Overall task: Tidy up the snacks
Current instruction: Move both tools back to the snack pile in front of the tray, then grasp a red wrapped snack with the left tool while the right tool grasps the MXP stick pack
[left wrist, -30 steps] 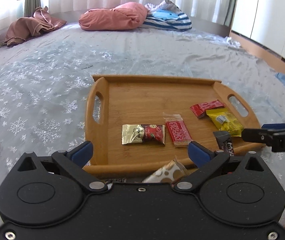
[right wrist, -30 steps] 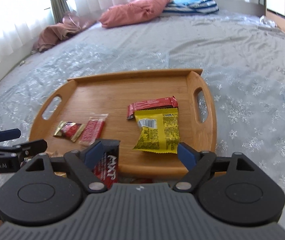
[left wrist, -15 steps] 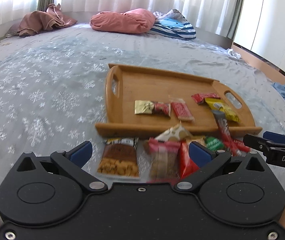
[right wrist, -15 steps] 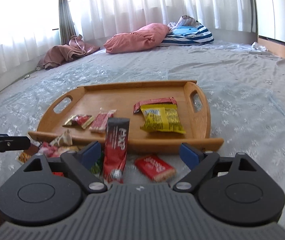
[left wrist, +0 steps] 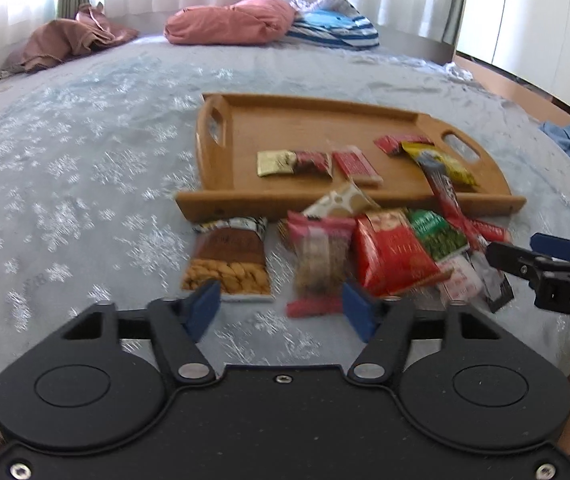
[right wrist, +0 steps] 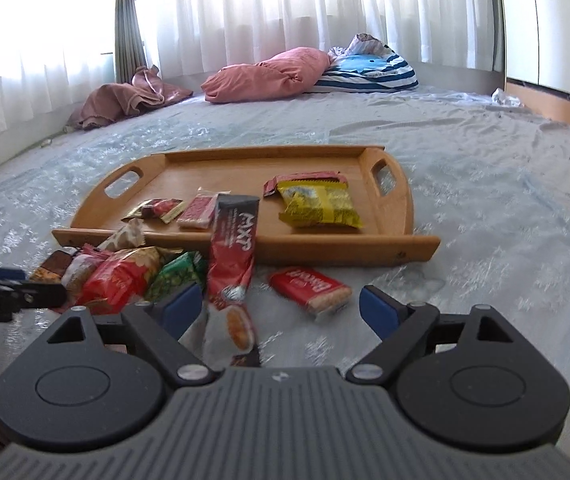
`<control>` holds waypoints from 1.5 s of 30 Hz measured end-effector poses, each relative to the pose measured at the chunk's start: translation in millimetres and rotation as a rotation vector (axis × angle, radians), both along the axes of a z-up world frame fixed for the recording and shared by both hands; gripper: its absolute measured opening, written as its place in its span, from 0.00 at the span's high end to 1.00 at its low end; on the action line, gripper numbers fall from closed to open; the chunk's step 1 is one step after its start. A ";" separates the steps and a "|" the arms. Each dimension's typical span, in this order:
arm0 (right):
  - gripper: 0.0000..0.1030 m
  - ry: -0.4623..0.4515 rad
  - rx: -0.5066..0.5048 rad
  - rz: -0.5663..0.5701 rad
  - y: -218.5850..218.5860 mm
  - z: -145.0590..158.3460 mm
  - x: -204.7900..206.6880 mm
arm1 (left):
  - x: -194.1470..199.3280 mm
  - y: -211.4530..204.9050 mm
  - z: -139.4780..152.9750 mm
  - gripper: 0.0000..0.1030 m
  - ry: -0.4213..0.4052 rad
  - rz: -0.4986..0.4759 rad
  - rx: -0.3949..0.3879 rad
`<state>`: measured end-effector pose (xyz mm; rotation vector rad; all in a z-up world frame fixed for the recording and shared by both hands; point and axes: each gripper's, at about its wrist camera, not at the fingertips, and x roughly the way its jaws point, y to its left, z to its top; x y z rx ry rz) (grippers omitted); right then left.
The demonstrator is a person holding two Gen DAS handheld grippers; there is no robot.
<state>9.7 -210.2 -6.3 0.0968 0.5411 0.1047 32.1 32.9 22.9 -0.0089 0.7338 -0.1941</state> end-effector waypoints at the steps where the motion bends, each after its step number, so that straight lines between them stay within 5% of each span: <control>1: 0.09 0.000 0.009 0.007 1.0 -1.9 -1.9 | -0.3 -1.0 -1.1 0.47 0.001 0.001 0.000; 5: 0.13 -0.001 0.002 0.004 7.2 -8.7 -7.5 | -0.9 -6.0 -0.2 0.55 -0.020 -0.002 0.015; 13: 0.39 0.024 0.006 -0.005 14.6 -9.7 -2.9 | 7.4 -11.3 6.0 0.64 -0.027 -0.003 -0.027; 21: 0.48 0.042 0.002 -0.017 23.3 -8.8 11.9 | 30.6 -13.2 -4.2 0.63 0.043 0.045 -0.107; 23: 0.51 0.054 0.003 -0.024 25.0 -9.3 17.4 | 32.8 -11.6 -4.2 0.71 0.047 0.053 -0.126; 27: 0.72 0.075 0.007 -0.024 28.4 -9.7 24.5 | 31.1 -9.1 -0.8 0.74 0.053 0.064 -0.139; 45: 0.74 0.065 0.040 -0.066 14.4 15.8 13.8 | 18.0 6.7 33.2 0.75 -0.008 0.086 -0.140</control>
